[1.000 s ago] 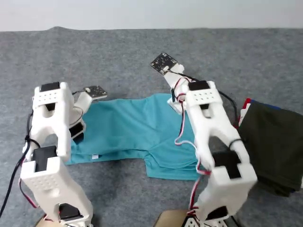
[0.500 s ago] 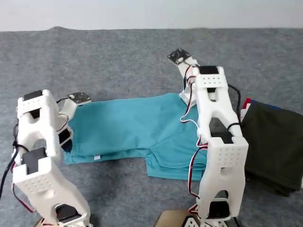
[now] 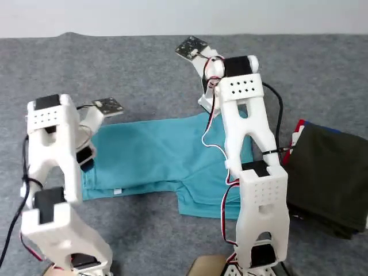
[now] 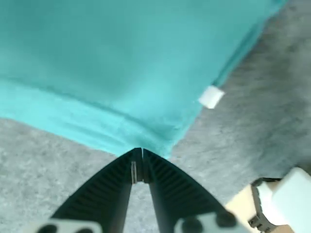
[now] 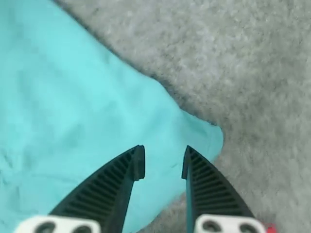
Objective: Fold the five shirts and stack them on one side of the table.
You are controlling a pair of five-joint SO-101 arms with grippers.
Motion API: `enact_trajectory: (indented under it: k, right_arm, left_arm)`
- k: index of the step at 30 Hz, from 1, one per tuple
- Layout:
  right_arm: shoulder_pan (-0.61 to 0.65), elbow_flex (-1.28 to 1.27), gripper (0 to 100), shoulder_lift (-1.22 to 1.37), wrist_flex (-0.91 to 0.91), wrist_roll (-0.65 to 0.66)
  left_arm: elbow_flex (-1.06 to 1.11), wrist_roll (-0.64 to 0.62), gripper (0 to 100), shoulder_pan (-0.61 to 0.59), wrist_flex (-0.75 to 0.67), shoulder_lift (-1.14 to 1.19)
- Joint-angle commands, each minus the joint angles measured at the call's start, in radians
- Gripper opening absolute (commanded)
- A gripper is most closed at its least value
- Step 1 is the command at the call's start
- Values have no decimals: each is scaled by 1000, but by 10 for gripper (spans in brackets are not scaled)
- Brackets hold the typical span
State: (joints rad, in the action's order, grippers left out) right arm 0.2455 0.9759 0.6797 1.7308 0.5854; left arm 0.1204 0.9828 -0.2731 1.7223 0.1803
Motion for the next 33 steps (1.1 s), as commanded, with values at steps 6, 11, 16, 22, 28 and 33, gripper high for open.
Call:
enact_trajectory:
  k: [6,11,16,22,28,33]
  right_arm:
    - [-21,38,139,-110,67,-107]
    - [-42,-87,139,-246,67,-107]
    - [-104,-249,139,-360,67,-109]
    - [-236,-420,139,-484,65,-109]
    - [-329,-543,139,-573,64,-104]
    - [-348,-594,139,-599,65,-107]
  left_arm:
    - [193,-9,8,81,-29,-180]
    - [298,-5,57,77,-80,-180]
    - [344,9,109,77,-121,-180]
    - [343,129,109,77,-117,-180]
    - [344,199,108,74,-121,-180]
    - [352,209,104,35,-222,-178]
